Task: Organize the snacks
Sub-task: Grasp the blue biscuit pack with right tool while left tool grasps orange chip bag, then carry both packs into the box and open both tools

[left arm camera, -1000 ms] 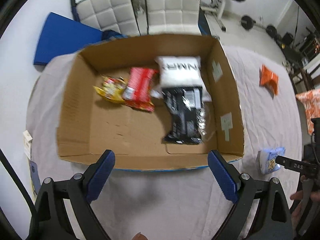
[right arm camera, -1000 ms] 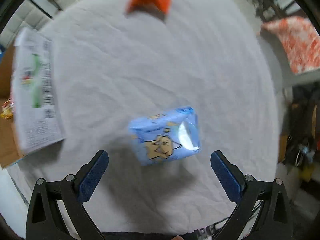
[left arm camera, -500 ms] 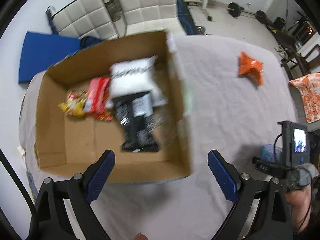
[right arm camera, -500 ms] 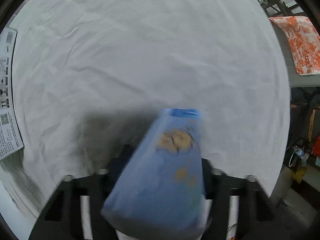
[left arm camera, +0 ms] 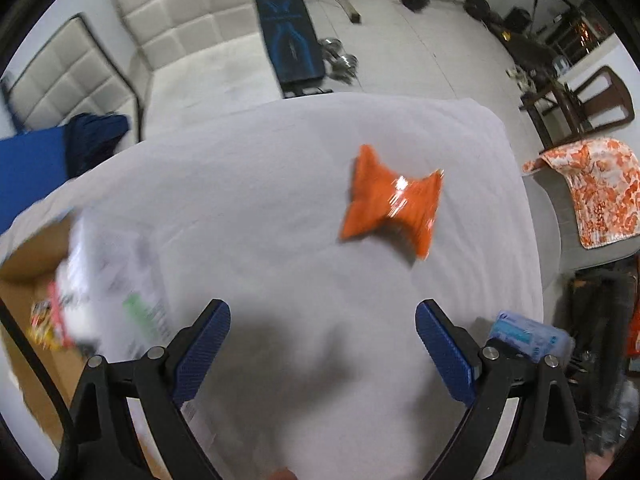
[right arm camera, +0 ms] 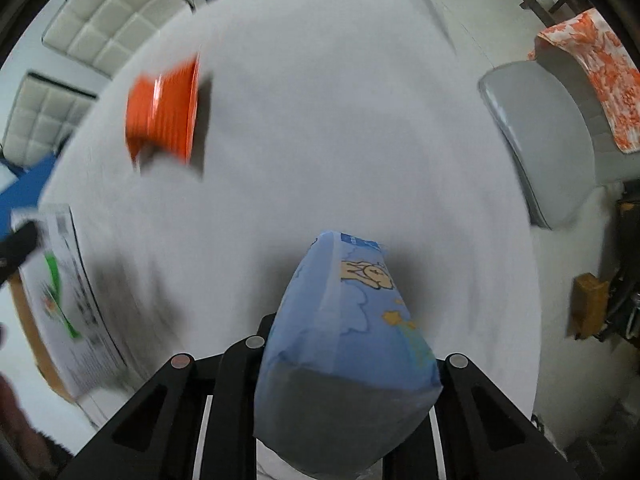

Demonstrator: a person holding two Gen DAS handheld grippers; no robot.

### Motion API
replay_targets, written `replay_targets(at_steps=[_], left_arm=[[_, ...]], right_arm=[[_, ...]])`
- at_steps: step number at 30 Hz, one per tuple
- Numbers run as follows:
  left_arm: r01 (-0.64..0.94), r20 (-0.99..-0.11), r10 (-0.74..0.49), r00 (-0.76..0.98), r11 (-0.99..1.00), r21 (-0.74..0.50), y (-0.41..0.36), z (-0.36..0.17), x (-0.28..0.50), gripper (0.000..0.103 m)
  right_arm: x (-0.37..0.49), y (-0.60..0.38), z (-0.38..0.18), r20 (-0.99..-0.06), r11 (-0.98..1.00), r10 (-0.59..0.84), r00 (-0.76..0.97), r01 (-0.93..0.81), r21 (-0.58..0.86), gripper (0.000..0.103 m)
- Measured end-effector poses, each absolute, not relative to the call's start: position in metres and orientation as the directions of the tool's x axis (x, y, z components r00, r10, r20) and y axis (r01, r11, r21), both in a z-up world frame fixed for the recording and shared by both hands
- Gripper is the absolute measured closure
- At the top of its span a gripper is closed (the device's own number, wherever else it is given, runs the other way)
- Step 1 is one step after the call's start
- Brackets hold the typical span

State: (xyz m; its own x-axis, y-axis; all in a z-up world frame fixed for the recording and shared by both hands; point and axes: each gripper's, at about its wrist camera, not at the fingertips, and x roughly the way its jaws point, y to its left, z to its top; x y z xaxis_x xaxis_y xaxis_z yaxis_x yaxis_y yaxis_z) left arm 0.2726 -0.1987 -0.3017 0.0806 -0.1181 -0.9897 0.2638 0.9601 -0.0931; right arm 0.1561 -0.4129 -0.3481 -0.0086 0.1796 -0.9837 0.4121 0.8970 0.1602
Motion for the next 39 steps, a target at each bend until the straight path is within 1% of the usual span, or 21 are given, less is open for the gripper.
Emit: replay_targets(at_steps=[6, 8, 10, 11, 12, 13, 14, 15, 16, 17, 20, 25, 29, 30, 31, 32, 33, 34, 39], left_arm=[[0.330, -0.997, -0.078, -0.010, 0.941, -0.077, -0.253, -0.348, 0.319, 0.008], [0.337, -0.997, -0.051, -0.049, 0.939, -0.065, -0.264, -0.367, 0.329, 0.008], [0.352, -0.995, -0.062, -0.079, 0.932, -0.086, -0.274, -0.382, 0.336, 0.008], [0.359, -0.995, -0.053, -0.089, 0.930, -0.082, -0.278, -0.388, 0.337, 0.011], [0.370, -0.995, -0.042, -0.089, 0.926, -0.073, -0.282, -0.392, 0.338, 0.019], [0.377, -0.995, -0.045, -0.091, 0.923, -0.076, -0.285, -0.394, 0.338, 0.023], [0.383, -0.994, -0.045, -0.098, 0.920, -0.080, -0.287, -0.396, 0.337, 0.029], [0.388, -0.995, -0.038, -0.092, 0.919, -0.071, -0.287, -0.396, 0.336, 0.039], [0.396, -0.996, -0.042, -0.077, 0.915, -0.069, -0.288, -0.394, 0.334, 0.044], [0.403, -0.996, -0.051, -0.069, 0.912, -0.075, -0.290, -0.392, 0.332, 0.048], [0.400, -0.998, -0.050, -0.041, 0.914, -0.062, -0.293, -0.388, 0.324, 0.052], [0.387, -0.999, -0.049, -0.004, 0.921, -0.047, -0.277, -0.381, 0.307, 0.053], [0.377, -0.998, -0.058, -0.003, 0.925, -0.055, -0.265, -0.380, 0.293, 0.053], [0.375, -0.998, -0.060, -0.003, 0.925, -0.057, -0.261, -0.379, 0.290, 0.053], [0.369, -0.998, -0.064, -0.003, 0.927, -0.060, -0.260, -0.378, 0.287, 0.053], [0.362, -0.998, -0.068, -0.001, 0.930, -0.064, -0.256, -0.376, 0.283, 0.053], [0.356, -0.997, -0.072, 0.002, 0.932, -0.066, -0.254, -0.374, 0.281, 0.053], [0.350, -0.997, -0.075, 0.006, 0.934, -0.068, -0.251, -0.373, 0.279, 0.053], [0.310, -0.993, -0.104, 0.052, 0.947, -0.083, -0.231, -0.352, 0.265, 0.053]], right_arm=[[0.211, -0.451, -0.354, -0.942, 0.854, 0.335, 0.024, 0.415, 0.314, 0.082], [0.217, -0.446, -0.364, -0.917, 0.837, 0.399, 0.002, 0.408, 0.365, 0.082], [0.222, -0.446, -0.380, -0.898, 0.824, 0.438, -0.027, 0.412, 0.390, 0.081], [0.223, -0.449, -0.389, -0.896, 0.823, 0.442, -0.042, 0.417, 0.386, 0.080], [0.223, -0.454, -0.398, -0.897, 0.823, 0.440, -0.052, 0.422, 0.379, 0.073], [0.221, -0.456, -0.404, -0.897, 0.823, 0.437, -0.060, 0.428, 0.373, 0.064], [0.220, -0.458, -0.407, -0.896, 0.819, 0.440, -0.057, 0.435, 0.374, 0.059], [0.220, -0.460, -0.407, -0.894, 0.812, 0.446, -0.046, 0.441, 0.382, 0.053], [0.218, -0.463, -0.405, -0.895, 0.809, 0.444, -0.036, 0.445, 0.384, 0.045], [0.217, -0.463, -0.403, -0.902, 0.813, 0.431, -0.030, 0.447, 0.373, 0.044], [0.215, -0.464, -0.400, -0.913, 0.825, 0.407, -0.036, 0.443, 0.350, 0.044], [0.220, -0.457, -0.387, -0.943, 0.871, 0.326, -0.072, 0.410, 0.270, 0.044], [0.214, -0.449, -0.383, -0.947, 0.887, 0.303, -0.101, 0.393, 0.242, 0.044], [0.213, -0.445, -0.382, -0.951, 0.893, 0.291, -0.101, 0.386, 0.232, 0.046], [0.210, -0.444, -0.380, -0.958, 0.900, 0.268, -0.104, 0.382, 0.210, 0.059], [0.207, -0.441, -0.376, -0.962, 0.905, 0.255, -0.097, 0.376, 0.201, 0.067], [0.205, -0.440, -0.373, -0.964, 0.907, 0.251, -0.090, 0.370, 0.202, 0.079], [0.203, -0.437, -0.369, -0.968, 0.910, 0.238, -0.083, 0.368, 0.192, 0.082], [0.196, -0.429, -0.348, -0.981, 0.923, 0.188, -0.041, 0.350, 0.162, 0.084]])
